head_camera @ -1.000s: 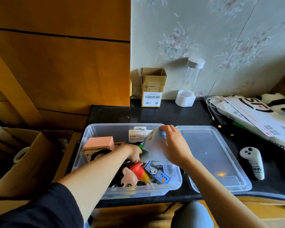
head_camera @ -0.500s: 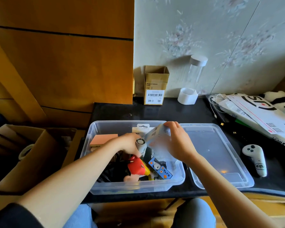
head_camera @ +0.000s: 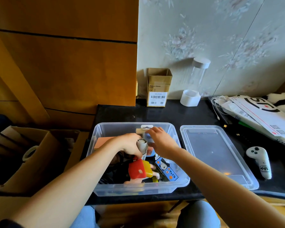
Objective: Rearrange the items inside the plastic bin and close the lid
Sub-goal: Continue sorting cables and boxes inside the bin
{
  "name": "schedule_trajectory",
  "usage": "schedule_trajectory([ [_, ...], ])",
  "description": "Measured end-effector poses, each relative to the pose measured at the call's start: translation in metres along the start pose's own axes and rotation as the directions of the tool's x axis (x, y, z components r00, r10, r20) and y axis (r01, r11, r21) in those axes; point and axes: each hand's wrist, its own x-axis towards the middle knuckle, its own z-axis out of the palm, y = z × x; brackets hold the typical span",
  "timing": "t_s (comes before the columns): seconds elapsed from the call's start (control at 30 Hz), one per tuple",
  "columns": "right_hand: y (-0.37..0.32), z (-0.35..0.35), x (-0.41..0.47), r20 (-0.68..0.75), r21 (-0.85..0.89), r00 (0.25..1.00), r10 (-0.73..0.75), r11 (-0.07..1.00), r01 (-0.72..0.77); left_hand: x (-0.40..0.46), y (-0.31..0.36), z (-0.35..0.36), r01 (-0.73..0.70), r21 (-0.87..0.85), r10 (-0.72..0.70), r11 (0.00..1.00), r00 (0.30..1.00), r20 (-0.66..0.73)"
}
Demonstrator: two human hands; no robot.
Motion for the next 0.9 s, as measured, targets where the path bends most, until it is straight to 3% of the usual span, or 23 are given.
schedule_trajectory([
  [0.17,-0.002,0.009,0.001,-0.054,-0.168,0.997,-0.049,0.985,0.039,0.003,-0.001,0.008,0.021,0.000,-0.021,1.000,0.999,-0.038],
  [0.3,-0.001,0.000,0.003,0.004,-0.071,0.999,-0.034,0.997,0.035,0.006,-0.002,0.021,0.040,-0.025,-0.042,0.999,0.994,-0.098],
  [0.43,0.011,-0.018,-0.007,0.000,0.113,0.995,0.104,0.988,-0.103,0.004,-0.005,0.033,0.026,0.019,-0.019,0.999,0.960,-0.280],
  [0.53,0.014,-0.022,-0.021,0.062,0.050,0.979,0.196,0.979,-0.199,0.001,-0.005,0.041,-0.005,0.071,0.028,0.997,0.943,-0.331],
  [0.63,0.009,-0.017,-0.030,0.160,0.023,0.968,0.193,0.980,-0.199,0.001,-0.004,0.046,-0.008,0.132,0.055,0.991,0.932,-0.358],
  [0.8,0.004,-0.010,-0.032,0.196,0.066,0.960,0.202,0.974,-0.218,0.006,-0.002,0.054,0.035,0.065,-0.011,0.997,0.944,-0.331],
  [0.9,0.004,-0.007,-0.031,0.195,0.043,0.959,0.204,0.975,-0.217,0.009,-0.002,0.059,0.096,0.123,-0.050,0.988,0.943,-0.328],
])
